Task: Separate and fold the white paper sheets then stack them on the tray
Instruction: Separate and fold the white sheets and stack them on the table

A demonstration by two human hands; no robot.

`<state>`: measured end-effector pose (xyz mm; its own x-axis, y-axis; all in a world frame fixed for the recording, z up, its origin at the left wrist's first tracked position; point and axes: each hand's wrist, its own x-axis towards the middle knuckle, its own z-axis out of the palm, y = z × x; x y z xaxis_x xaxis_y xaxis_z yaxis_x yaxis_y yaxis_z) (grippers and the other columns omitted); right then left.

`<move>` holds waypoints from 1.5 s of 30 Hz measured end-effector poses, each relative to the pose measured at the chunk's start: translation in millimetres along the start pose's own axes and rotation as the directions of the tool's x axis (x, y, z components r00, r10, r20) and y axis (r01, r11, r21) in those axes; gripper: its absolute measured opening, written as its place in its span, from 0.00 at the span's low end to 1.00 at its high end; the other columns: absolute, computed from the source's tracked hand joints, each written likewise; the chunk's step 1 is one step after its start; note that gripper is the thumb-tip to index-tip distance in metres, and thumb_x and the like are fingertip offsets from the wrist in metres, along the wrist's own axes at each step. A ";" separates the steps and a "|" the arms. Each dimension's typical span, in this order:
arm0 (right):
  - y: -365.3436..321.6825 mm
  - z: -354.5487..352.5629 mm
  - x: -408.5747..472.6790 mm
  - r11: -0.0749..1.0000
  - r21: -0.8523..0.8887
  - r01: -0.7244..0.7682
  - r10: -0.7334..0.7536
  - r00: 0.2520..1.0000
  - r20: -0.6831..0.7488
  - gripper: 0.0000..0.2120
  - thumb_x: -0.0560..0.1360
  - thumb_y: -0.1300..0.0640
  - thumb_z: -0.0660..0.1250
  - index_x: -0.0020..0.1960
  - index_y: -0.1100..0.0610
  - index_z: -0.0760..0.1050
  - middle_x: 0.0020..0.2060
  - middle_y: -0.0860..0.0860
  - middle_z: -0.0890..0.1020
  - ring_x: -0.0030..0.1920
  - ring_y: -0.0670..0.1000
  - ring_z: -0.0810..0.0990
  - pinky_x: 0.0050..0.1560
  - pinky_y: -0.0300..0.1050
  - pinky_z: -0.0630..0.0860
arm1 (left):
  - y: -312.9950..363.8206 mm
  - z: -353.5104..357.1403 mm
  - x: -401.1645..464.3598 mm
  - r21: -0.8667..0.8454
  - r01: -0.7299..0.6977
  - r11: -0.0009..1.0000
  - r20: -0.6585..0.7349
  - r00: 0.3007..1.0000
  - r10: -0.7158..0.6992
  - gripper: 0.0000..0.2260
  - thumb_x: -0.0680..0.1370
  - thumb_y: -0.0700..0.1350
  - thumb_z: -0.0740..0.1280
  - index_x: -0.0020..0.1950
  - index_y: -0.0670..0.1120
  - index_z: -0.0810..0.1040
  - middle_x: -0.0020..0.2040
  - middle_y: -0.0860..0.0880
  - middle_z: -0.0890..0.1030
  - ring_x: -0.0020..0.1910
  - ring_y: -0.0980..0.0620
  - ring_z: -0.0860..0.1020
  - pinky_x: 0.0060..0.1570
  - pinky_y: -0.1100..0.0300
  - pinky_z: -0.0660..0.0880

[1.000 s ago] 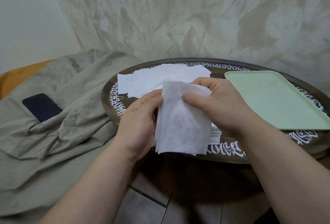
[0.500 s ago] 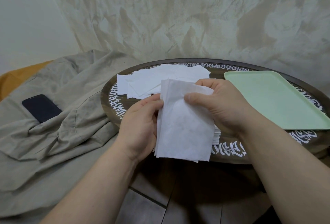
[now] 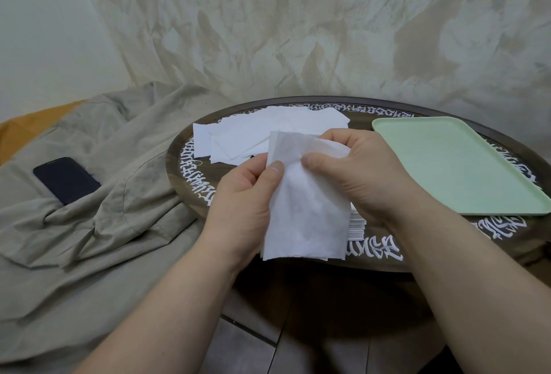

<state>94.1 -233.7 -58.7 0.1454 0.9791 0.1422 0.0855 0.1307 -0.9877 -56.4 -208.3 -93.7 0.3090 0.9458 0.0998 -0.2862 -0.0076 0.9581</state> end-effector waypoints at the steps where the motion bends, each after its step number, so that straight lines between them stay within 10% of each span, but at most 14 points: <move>1: 0.7 0.9 0.3 1.000 -0.009 0.002 -0.002 1.000 -0.013 0.12 0.72 0.65 0.71 0.32 0.53 0.79 0.31 0.50 0.82 0.33 0.50 0.80 0.36 0.46 0.77 | -1.1 0.3 0.1 0.019 -0.013 1.000 -0.007 1.000 0.013 0.10 0.81 0.42 0.63 0.49 0.46 0.85 0.50 0.41 0.85 0.49 0.44 0.83 0.55 0.47 0.78; 6: 4.5 12.5 -0.7 0.974 -0.223 0.045 -0.066 0.994 -0.089 0.04 0.71 0.58 0.72 0.43 0.52 0.79 0.41 0.49 0.83 0.42 0.49 0.80 0.49 0.53 0.80 | -2.7 4.2 0.2 0.108 -0.050 0.993 -0.061 0.997 0.057 0.12 0.78 0.48 0.62 0.52 0.45 0.83 0.51 0.40 0.85 0.54 0.38 0.82 0.59 0.39 0.76; 11: 10.0 11.7 2.9 0.991 -0.119 -0.060 0.055 0.998 -0.039 0.34 0.64 0.45 0.74 0.68 0.46 0.67 0.61 0.46 0.78 0.58 0.46 0.79 0.60 0.50 0.76 | 10.8 -2.8 5.6 -0.219 0.001 0.976 -0.091 0.996 -0.021 0.13 0.84 0.42 0.55 0.58 0.41 0.79 0.53 0.40 0.84 0.53 0.42 0.83 0.57 0.45 0.79; 15: 18.3 16.6 -0.7 0.988 -0.137 -0.073 0.102 0.971 0.216 0.23 0.71 0.53 0.71 0.65 0.48 0.72 0.57 0.46 0.82 0.57 0.48 0.81 0.60 0.52 0.76 | 12.8 -2.6 6.3 -0.330 0.019 0.944 -0.079 0.996 -0.048 0.18 0.84 0.46 0.55 0.70 0.38 0.72 0.64 0.37 0.78 0.64 0.36 0.77 0.66 0.37 0.71; 20: 15.9 14.1 -6.8 0.973 -0.209 -0.093 0.166 0.916 0.364 0.16 0.76 0.60 0.67 0.63 0.50 0.76 0.55 0.44 0.83 0.56 0.45 0.81 0.62 0.48 0.75 | 16.7 2.8 5.8 -0.230 -0.054 0.972 -0.151 0.988 0.019 0.12 0.85 0.44 0.56 0.57 0.42 0.79 0.51 0.43 0.85 0.50 0.44 0.83 0.51 0.47 0.81; 33: 1.3 -9.0 10.4 0.937 -0.340 0.085 -0.084 0.996 0.018 0.10 0.67 0.61 0.70 0.48 0.61 0.80 0.44 0.57 0.85 0.49 0.58 0.83 0.52 0.59 0.79 | 35.0 18.1 33.5 0.159 -0.171 0.972 0.031 0.985 0.168 0.07 0.75 0.46 0.64 0.48 0.50 0.82 0.48 0.48 0.85 0.51 0.49 0.81 0.56 0.47 0.77; 38: 26.1 -13.9 12.1 0.970 -0.243 -0.031 0.026 0.999 -0.023 0.09 0.72 0.66 0.69 0.46 0.52 0.80 0.43 0.48 0.85 0.45 0.47 0.83 0.47 0.40 0.79 | 5.5 20.0 35.8 0.162 -0.057 0.985 -0.005 0.998 0.058 0.08 0.75 0.46 0.64 0.51 0.49 0.79 0.52 0.45 0.84 0.53 0.46 0.82 0.59 0.42 0.77; 45: 27.9 -19.2 23.9 0.928 -0.367 -0.068 0.090 0.995 0.045 0.06 0.70 0.63 0.70 0.46 0.57 0.80 0.44 0.53 0.85 0.46 0.53 0.83 0.48 0.48 0.79 | 9.8 21.2 48.4 -0.058 -0.074 0.996 -0.185 0.981 0.062 0.06 0.82 0.40 0.61 0.54 0.43 0.77 0.53 0.41 0.83 0.55 0.41 0.82 0.57 0.45 0.78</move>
<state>118.9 -209.6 -81.6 0.1083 0.9929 0.0496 0.4312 -0.0020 -0.9022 -25.1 -169.5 -73.8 0.1176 0.9872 0.1076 -0.3605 -0.0586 0.9309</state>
